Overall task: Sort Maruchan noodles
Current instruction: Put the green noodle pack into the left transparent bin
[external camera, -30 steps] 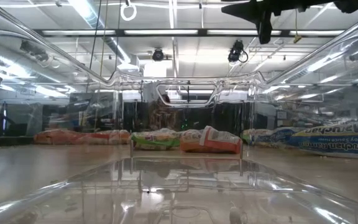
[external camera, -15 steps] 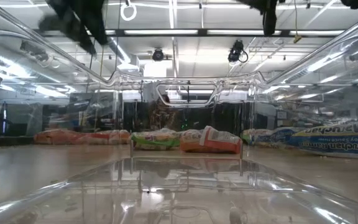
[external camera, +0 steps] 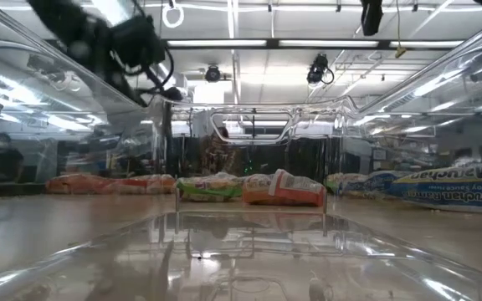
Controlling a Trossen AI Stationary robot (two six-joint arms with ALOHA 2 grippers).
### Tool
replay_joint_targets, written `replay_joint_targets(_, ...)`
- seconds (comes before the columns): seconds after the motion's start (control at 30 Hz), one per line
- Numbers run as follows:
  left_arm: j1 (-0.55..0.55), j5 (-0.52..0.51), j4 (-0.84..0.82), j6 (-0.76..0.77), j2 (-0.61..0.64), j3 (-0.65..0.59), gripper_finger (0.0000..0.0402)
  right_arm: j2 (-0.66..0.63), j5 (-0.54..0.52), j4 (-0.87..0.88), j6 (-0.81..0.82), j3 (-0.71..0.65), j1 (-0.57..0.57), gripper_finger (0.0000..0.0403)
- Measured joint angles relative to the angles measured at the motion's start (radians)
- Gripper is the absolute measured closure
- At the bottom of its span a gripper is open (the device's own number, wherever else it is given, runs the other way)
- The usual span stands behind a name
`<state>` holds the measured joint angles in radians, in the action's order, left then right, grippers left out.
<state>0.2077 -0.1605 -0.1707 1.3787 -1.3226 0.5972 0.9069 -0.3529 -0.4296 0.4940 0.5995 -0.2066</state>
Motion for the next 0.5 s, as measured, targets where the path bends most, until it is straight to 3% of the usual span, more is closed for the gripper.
replay_joint_targets(0.1,0.037,0.036,0.167,0.037,-0.032,-0.043,0.0126,-0.001,0.013,0.066,-0.004,0.0,0.02,0.0281)
replay_joint_targets(0.33,0.042,0.04,0.233,0.11,-0.178,-0.042,0.0135,0.01,0.019,0.133,-0.032,-0.001,0.051,0.0269)
replay_joint_targets(0.5,0.042,0.048,0.373,0.11,-0.255,-0.042,0.015,0.014,0.038,0.134,-0.059,-0.001,0.071,0.027)
